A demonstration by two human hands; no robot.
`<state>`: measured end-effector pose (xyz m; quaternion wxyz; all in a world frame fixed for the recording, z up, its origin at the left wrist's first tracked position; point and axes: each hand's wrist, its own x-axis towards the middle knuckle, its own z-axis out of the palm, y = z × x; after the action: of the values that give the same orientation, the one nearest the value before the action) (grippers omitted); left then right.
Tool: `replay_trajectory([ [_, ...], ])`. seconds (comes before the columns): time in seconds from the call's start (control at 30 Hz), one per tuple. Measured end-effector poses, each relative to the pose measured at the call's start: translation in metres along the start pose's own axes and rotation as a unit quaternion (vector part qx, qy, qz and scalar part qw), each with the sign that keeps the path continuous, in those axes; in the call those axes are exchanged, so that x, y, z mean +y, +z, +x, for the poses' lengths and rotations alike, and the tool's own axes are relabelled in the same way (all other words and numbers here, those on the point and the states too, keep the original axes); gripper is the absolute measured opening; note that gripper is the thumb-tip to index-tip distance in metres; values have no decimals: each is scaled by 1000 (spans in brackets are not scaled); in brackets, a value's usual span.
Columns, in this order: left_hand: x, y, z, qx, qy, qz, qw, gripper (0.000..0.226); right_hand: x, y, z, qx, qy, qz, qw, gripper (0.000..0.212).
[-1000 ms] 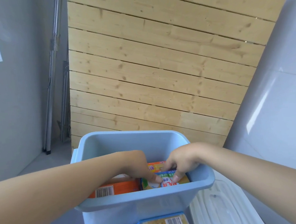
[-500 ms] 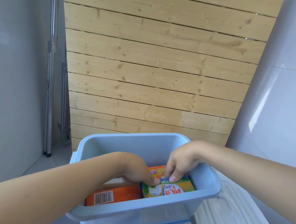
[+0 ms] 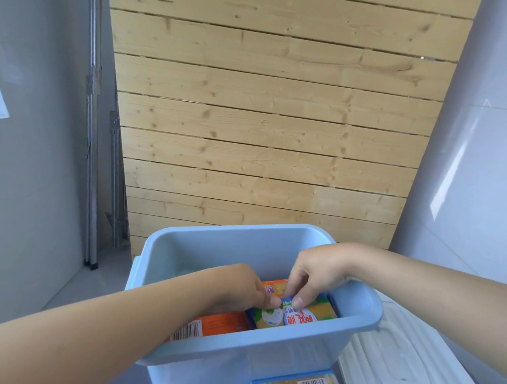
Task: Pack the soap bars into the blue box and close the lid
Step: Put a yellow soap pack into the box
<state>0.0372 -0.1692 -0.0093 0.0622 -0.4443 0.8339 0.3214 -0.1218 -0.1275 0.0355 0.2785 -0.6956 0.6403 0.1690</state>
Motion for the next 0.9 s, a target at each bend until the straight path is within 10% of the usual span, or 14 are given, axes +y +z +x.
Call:
replay_trajectory([
  [0.7,7,-11,-4,-104,22,138,985,52,-7,1,6,-52,24,-14,998,33],
  [0.9,7,1,-1,-29,-8,91,995,52,-8,7,6,17,36,-28,999,34],
])
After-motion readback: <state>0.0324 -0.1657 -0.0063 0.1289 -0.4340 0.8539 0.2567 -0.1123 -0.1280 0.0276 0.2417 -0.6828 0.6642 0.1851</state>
